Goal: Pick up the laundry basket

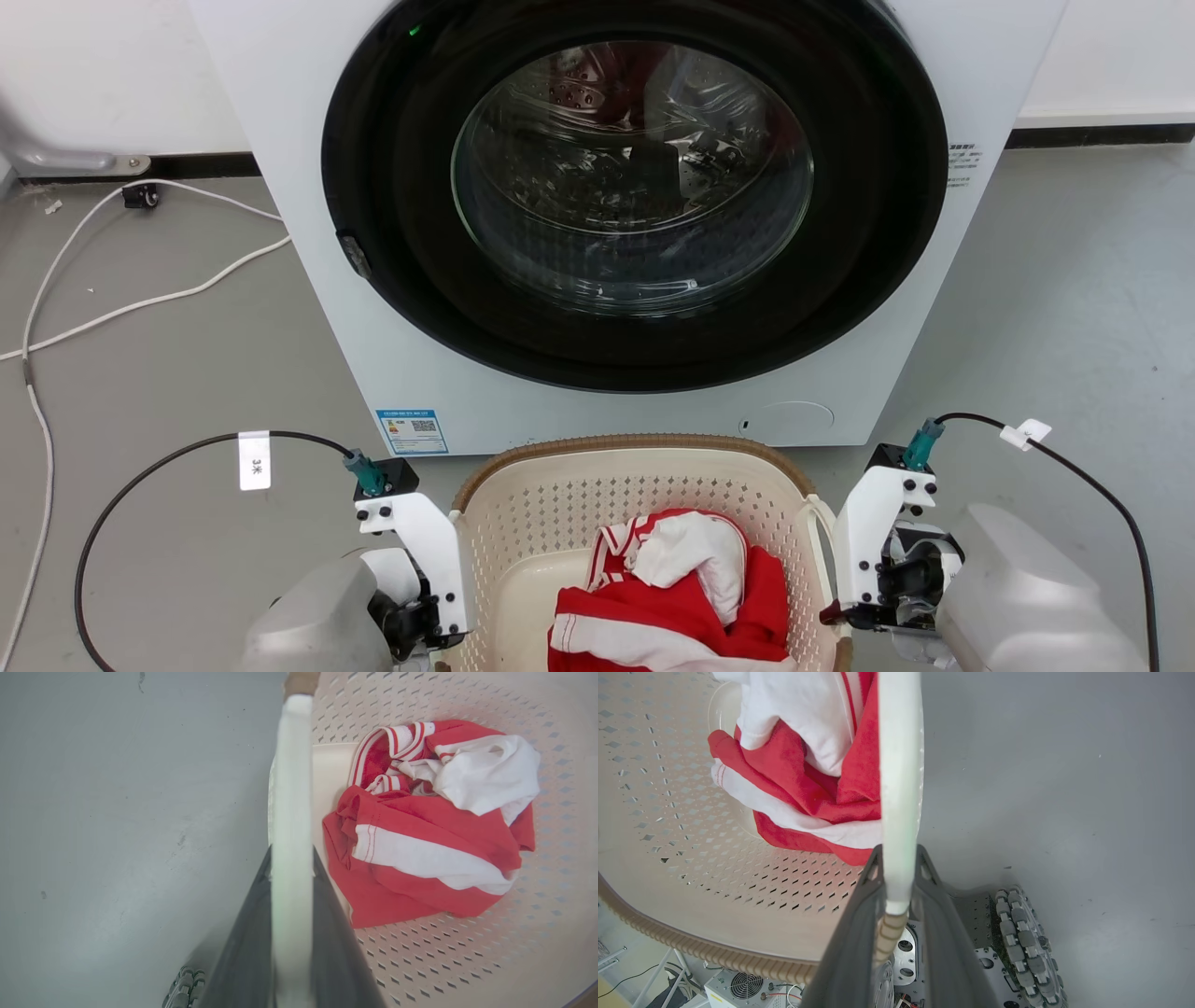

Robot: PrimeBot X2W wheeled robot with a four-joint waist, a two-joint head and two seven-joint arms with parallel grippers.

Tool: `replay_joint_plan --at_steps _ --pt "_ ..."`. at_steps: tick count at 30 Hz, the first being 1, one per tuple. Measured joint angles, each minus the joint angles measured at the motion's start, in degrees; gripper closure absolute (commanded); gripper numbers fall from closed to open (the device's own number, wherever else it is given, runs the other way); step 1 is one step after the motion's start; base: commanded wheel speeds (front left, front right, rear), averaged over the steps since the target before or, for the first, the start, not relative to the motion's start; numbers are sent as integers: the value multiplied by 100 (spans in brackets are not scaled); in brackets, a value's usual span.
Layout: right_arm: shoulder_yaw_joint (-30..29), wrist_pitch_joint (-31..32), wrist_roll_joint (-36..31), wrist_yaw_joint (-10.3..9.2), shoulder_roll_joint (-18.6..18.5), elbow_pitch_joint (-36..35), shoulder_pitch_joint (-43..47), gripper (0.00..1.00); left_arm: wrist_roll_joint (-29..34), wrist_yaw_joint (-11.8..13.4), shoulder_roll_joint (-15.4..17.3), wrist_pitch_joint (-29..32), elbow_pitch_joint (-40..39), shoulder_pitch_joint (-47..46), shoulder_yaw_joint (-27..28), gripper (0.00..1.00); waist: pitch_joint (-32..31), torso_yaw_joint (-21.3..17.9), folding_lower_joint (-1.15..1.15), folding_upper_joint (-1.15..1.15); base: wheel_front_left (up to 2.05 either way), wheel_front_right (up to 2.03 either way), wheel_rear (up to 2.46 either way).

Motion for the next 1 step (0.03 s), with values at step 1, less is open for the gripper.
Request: replay_joint_plan --at_steps 1 --pt "1 0 0 0 0 0 1 100 -4 0 0 0 0 2 -4 100 1 -1 0 0 0 0 0"
